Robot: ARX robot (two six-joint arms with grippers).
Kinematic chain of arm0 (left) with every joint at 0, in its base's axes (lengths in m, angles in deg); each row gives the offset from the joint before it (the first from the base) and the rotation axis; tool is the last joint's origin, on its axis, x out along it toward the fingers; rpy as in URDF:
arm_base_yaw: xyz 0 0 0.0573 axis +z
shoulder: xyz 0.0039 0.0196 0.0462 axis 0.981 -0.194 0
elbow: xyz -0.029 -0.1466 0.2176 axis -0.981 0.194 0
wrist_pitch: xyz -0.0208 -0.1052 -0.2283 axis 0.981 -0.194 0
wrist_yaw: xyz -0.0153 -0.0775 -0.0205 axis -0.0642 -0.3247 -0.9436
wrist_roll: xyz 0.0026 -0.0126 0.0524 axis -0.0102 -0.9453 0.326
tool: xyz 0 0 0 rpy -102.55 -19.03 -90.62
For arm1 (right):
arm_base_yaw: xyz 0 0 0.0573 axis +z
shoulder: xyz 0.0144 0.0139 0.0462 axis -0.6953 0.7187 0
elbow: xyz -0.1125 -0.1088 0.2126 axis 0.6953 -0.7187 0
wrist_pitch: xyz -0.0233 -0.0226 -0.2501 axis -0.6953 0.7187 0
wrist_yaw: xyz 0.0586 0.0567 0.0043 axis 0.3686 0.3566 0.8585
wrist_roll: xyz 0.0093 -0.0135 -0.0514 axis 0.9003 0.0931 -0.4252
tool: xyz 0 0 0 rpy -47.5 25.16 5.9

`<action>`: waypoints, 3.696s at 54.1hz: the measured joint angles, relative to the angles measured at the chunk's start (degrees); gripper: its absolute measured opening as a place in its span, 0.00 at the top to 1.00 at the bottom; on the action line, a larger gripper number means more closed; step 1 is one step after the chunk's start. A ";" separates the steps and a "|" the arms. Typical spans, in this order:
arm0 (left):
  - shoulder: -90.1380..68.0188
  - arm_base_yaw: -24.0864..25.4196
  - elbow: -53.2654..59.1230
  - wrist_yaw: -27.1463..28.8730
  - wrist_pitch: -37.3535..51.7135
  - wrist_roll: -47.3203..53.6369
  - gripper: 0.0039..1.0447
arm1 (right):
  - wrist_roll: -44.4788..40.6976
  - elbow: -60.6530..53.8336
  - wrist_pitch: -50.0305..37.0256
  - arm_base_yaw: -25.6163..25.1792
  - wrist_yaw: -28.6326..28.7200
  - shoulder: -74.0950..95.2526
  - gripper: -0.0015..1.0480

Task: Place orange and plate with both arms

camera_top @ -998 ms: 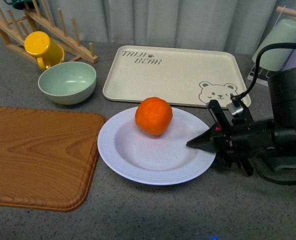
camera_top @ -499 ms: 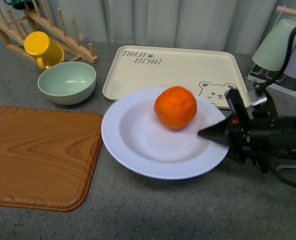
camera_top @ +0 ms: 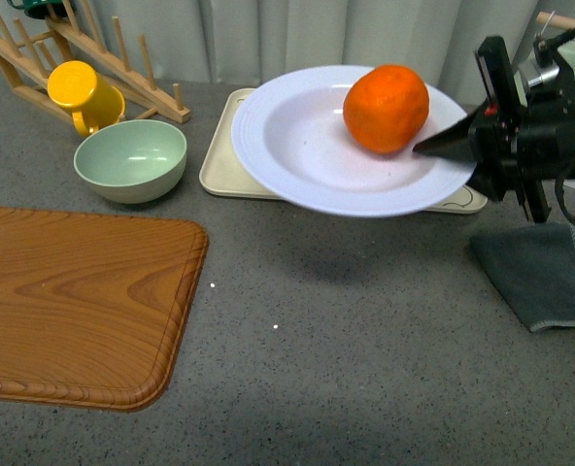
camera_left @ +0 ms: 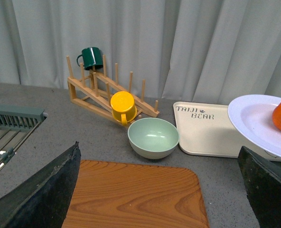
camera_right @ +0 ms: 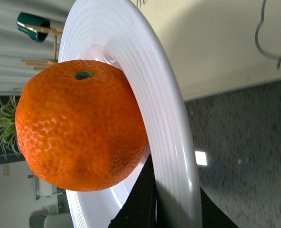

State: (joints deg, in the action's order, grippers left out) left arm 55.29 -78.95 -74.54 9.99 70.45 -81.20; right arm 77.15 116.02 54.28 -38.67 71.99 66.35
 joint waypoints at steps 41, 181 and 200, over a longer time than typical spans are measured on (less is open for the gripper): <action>0.00 0.00 0.00 0.00 0.00 0.00 0.06 | 0.48 46.73 21.33 2.89 -12.98 31.56 0.96; 0.04 0.00 0.00 0.00 0.00 0.00 0.06 | -47.93 -58.18 0.61 -5.25 -38.07 -94.49 0.99; 0.04 0.00 0.00 0.00 0.00 0.00 0.06 | -47.93 -58.21 9.97 -5.25 -38.05 -104.10 0.99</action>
State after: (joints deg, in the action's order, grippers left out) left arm 55.33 -78.95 -74.54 9.99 70.45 -81.20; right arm 29.22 57.82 64.25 -43.91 33.94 -37.76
